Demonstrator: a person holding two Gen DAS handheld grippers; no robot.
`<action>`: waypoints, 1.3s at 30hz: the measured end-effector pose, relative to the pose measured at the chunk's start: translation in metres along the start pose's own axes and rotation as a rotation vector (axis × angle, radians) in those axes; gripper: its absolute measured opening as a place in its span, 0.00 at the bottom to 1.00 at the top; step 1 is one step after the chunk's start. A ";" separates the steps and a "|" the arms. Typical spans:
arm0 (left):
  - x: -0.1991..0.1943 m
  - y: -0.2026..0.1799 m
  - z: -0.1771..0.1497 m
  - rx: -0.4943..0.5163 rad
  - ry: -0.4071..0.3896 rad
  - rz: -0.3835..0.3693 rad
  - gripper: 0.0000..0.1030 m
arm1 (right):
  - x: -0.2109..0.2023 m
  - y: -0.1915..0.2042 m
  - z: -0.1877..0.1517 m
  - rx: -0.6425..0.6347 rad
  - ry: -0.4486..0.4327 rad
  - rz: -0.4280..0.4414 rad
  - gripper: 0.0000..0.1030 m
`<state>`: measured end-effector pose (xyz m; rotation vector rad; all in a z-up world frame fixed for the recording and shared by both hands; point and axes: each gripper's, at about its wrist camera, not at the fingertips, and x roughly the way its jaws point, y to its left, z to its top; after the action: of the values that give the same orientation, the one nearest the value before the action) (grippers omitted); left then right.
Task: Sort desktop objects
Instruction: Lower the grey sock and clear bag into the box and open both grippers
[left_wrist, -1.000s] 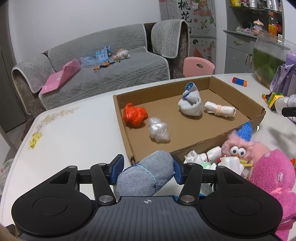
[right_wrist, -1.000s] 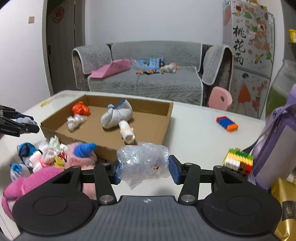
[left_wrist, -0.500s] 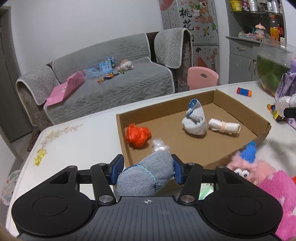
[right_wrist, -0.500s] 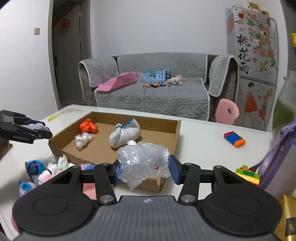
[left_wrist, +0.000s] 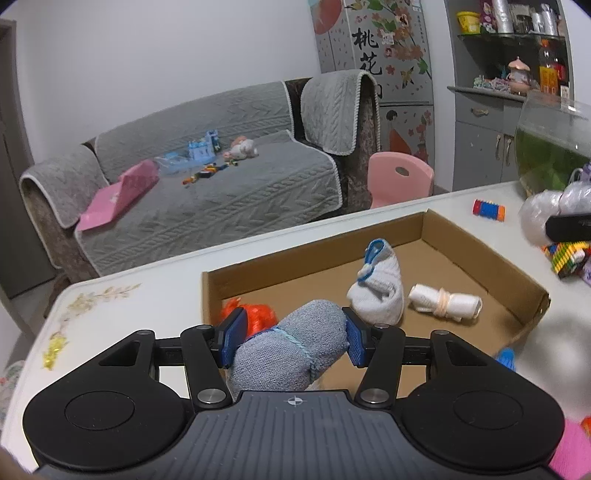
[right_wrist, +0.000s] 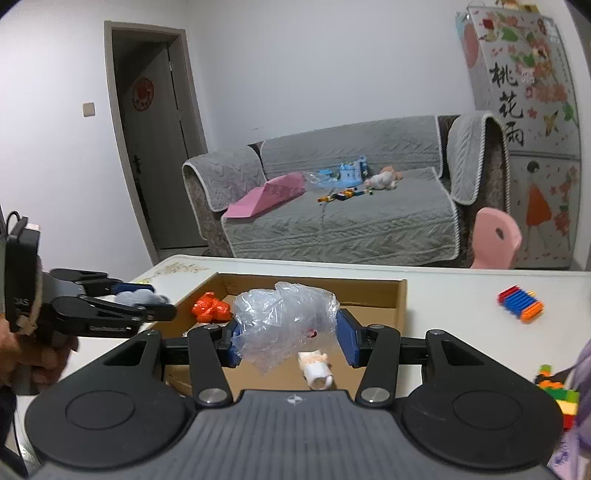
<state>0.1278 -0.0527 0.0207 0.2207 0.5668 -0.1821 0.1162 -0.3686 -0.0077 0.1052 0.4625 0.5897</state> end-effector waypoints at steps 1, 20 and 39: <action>0.003 -0.002 0.001 0.004 0.000 -0.002 0.59 | 0.003 0.000 0.001 0.005 0.001 0.011 0.44; 0.052 -0.030 -0.009 0.062 0.072 -0.010 0.59 | 0.060 -0.002 0.000 -0.001 0.073 0.002 0.44; 0.072 -0.036 -0.014 0.076 0.158 -0.005 0.59 | 0.077 0.004 -0.010 -0.190 0.112 -0.177 0.44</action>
<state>0.1721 -0.0915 -0.0358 0.3096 0.7177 -0.1927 0.1659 -0.3225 -0.0455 -0.1495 0.5159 0.4640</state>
